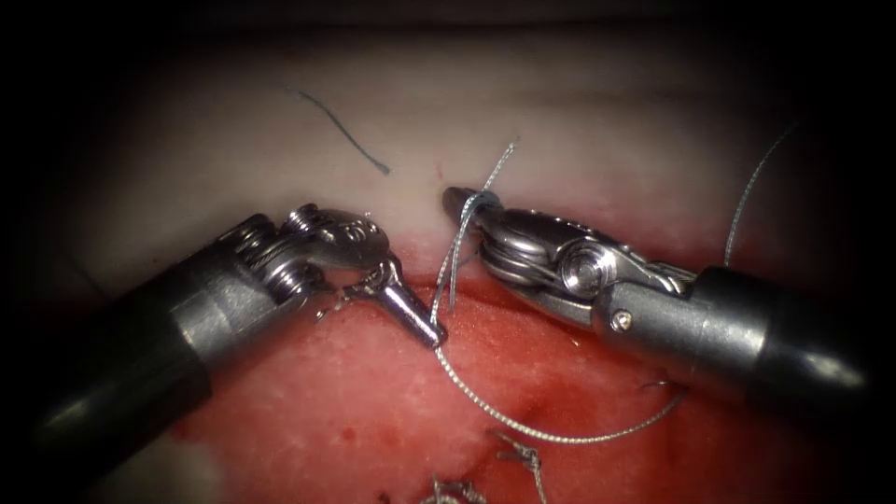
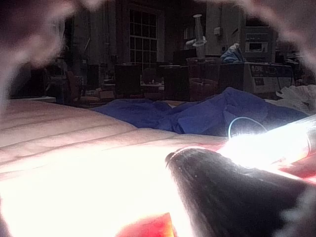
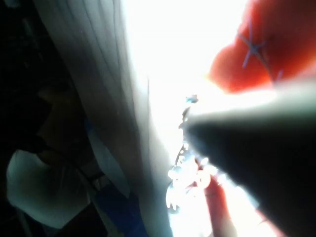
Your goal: Wound Closure
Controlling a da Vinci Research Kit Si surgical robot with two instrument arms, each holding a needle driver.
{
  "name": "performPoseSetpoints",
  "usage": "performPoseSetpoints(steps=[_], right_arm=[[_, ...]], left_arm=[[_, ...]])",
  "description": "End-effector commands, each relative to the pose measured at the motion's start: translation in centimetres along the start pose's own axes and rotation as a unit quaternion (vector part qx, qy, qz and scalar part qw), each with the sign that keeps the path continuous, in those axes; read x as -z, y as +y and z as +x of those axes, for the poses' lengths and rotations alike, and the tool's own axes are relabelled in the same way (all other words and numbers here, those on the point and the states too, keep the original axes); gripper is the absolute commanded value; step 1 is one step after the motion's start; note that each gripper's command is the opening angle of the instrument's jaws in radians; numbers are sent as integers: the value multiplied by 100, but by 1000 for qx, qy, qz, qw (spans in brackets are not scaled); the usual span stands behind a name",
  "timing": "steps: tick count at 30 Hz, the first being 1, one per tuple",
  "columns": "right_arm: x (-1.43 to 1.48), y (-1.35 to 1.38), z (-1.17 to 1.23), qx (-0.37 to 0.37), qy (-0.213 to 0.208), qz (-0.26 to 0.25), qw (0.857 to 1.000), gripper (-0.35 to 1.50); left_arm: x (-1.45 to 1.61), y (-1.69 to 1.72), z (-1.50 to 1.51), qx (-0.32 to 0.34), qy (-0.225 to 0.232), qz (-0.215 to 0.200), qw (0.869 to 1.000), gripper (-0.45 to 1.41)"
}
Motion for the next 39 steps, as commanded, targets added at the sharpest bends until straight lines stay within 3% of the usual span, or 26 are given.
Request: performPoseSetpoints(steps=[1, 15, 18, 19, 21, 23, 29, 39], right_arm=[[2, 11, -13, 0, -4, -1, 1000, 19], [10, 18, -12, 6, -2, 10, 1000, 17], [11, 17, -13, 11, -2, 11, 1000, 36], [12, 17, -14, 14, -1, 11, 1000, 52], [13, 15, -17, 13, 0, 11, 1000, 69], [14, 14, -17, 12, 0, 11, 1000, 74], [13, 12, -17, 9, 2, 15, 1000, 76], [4, 10, -10, 14, 18, 10, 1000, 73]], left_arm=[[6, 5, 15, -5, 2, 1, 1000, -45], [5, 5, 15, -2, 0, 2, 1000, -45], [5, 5, 14, 0, -2, 2, 1000, -45], [6, 6, 13, 0, -2, 3, 1000, -45], [10, 9, 9, 5, -8, 8, 1000, -45], [13, 11, 8, 5, -11, 11, 1000, -45], [29, 17, 8, 7, -16, 19, 1000, -45], [29, 16, 11, 8, -14, 17, 1000, -45]])
